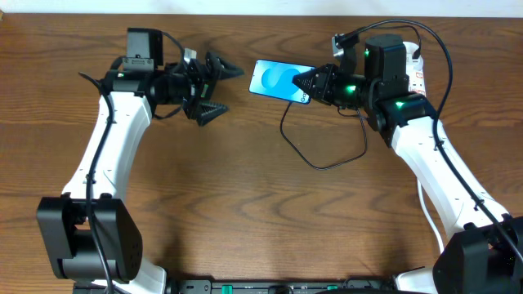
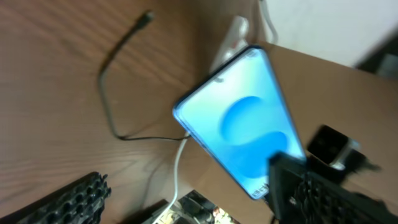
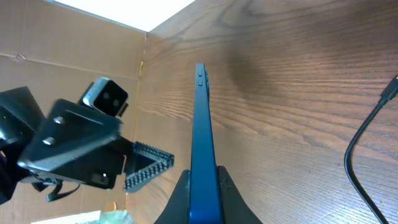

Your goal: Plug charger to phone and switch on socket

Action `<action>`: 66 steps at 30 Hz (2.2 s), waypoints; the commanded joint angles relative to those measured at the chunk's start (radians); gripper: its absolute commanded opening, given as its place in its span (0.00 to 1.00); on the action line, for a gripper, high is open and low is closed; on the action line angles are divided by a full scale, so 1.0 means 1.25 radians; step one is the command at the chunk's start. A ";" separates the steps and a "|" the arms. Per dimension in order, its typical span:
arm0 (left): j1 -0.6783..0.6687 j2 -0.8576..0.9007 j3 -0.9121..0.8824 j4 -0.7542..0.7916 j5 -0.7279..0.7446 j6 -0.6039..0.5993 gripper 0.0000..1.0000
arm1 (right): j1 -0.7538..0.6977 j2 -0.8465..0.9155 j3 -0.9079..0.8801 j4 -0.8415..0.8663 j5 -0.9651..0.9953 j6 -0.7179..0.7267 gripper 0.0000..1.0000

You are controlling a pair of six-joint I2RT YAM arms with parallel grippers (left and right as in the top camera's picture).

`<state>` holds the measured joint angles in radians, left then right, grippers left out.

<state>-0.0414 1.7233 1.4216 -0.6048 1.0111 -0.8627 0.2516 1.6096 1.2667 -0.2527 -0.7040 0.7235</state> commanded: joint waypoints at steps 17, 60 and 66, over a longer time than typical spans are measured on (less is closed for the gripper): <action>0.013 0.009 -0.002 0.235 0.106 -0.172 0.98 | 0.013 -0.016 0.016 0.218 0.136 0.387 0.01; 0.013 0.009 -0.002 0.537 -0.066 -0.338 0.56 | 0.176 0.135 0.016 0.499 0.025 0.785 0.01; 0.013 0.009 -0.002 0.540 -0.092 -0.342 0.44 | 0.177 0.135 0.016 0.492 0.038 0.785 0.01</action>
<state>-0.0288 1.7332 1.4124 0.0422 0.9279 -1.2984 0.4450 1.7767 1.2819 0.3832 -0.5919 1.7126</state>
